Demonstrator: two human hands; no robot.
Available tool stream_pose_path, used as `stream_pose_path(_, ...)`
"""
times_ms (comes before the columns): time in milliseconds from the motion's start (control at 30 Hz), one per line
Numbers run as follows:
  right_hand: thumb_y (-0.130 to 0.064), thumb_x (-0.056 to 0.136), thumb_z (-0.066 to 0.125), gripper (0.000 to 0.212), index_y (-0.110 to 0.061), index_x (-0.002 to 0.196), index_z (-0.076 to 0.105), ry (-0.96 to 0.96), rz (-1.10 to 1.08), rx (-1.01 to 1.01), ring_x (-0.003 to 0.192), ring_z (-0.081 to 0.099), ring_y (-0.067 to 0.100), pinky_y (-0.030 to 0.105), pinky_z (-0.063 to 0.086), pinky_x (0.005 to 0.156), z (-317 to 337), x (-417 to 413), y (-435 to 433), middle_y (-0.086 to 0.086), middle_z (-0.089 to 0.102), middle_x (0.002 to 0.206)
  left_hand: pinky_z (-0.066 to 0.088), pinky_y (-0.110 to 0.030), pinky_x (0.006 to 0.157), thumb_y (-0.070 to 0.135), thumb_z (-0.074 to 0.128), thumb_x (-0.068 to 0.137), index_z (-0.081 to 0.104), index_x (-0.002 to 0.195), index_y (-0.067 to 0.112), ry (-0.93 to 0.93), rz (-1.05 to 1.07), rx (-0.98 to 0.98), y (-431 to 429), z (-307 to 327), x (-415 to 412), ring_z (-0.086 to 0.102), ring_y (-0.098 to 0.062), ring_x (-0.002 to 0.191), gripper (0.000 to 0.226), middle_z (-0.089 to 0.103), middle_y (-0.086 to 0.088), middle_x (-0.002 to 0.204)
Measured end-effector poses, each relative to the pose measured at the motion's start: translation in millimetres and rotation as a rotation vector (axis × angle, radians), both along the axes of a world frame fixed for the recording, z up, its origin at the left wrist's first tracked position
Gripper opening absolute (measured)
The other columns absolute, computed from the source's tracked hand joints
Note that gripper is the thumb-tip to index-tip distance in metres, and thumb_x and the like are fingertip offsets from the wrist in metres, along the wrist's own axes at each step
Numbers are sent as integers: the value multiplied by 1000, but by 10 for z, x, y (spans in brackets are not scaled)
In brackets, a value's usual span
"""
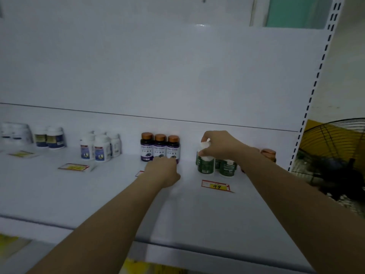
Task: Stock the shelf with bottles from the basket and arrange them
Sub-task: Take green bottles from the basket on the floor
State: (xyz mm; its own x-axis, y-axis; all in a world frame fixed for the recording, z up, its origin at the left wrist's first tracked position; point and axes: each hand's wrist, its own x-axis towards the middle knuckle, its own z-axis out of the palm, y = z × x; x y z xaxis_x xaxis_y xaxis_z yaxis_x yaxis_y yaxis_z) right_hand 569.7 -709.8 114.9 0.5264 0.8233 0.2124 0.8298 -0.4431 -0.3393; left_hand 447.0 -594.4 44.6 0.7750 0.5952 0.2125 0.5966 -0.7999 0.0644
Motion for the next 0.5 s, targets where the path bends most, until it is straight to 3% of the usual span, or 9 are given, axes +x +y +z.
stream_pose_path(133,-30,84,69,44,-14,122,55,-30,71,26,96,46,16,27,42,77,105,-381,310,7,53,124,42,-33,78,36,51,92,52,112,11,5,58,-40,232,63,-341,52,-27,103,32,58,-10,115)
stream_pose_path(300,-30,85,68,47,-13,127,53,-42,199,32,104,48,18,26,42,80,226,-1095,898,8,52,129,46,-37,93,40,46,95,51,127,9,23,143,-36,635,125,-1023,53,-29,113,45,56,-12,128)
stream_pose_path(400,-29,86,68,49,-12,129,51,-40,294,58,117,49,23,27,43,85,265,-1627,1313,9,51,131,45,-35,90,43,45,95,55,124,11,0,235,-50,932,120,-1595,55,-27,110,44,58,-10,124)
stream_pose_path(500,-29,85,68,48,-12,128,53,-26,393,84,115,51,23,28,45,85,269,-2205,1741,9,52,129,43,-35,88,44,43,95,56,122,11,4,344,-55,1254,89,-2261,53,-28,111,44,58,-10,125)
